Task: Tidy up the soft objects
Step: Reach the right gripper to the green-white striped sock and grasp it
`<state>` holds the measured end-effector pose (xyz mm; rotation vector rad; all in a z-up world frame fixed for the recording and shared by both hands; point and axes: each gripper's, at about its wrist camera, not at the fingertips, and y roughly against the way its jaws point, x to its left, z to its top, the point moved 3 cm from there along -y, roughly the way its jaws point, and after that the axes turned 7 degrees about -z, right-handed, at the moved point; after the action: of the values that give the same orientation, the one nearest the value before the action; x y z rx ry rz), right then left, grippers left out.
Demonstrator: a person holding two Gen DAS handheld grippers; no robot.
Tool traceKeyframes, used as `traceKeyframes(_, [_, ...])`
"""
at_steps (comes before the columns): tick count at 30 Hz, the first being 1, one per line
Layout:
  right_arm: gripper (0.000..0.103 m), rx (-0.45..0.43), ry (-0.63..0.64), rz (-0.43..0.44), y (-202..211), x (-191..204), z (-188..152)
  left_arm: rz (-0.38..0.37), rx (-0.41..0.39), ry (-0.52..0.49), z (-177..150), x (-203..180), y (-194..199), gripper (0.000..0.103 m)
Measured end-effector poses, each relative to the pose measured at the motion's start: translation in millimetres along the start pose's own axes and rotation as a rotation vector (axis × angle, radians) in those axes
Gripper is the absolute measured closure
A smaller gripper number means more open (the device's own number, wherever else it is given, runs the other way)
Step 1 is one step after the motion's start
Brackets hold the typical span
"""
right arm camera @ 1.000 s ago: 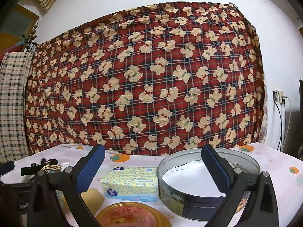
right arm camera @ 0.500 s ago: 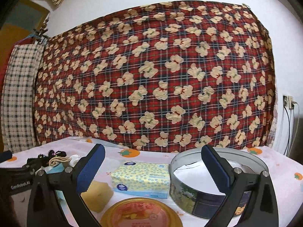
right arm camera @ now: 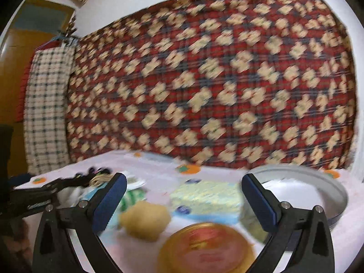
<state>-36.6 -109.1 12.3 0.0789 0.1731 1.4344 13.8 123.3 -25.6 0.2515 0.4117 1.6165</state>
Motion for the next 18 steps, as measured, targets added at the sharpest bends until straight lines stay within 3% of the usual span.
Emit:
traceKeyframes(4, [0.001, 0.044, 0.01, 0.061, 1.4, 17.2, -4.8, 0.065, 0.035, -0.034, -10.3, 10.9, -7.6, 0.0])
traceKeyframes(12, [0.004, 0.173, 0.047, 0.146, -5.2, 37.7, -17.8, 0.07, 0.086, 0.014, -20.2, 37.9, -14.6, 0.001])
traceKeyframes(14, [0.016, 0.219, 0.071, 0.171, -7.6, 43.4, -21.9, 0.073, 0.091, 0.022, -20.0, 46.4, -14.6, 0.001])
traceKeyframes(18, [0.024, 0.353, 0.108, 0.257, -18.4, 61.1, -34.0, 0.08, 0.105, 0.043, -21.3, 62.9, -17.7, 0.0])
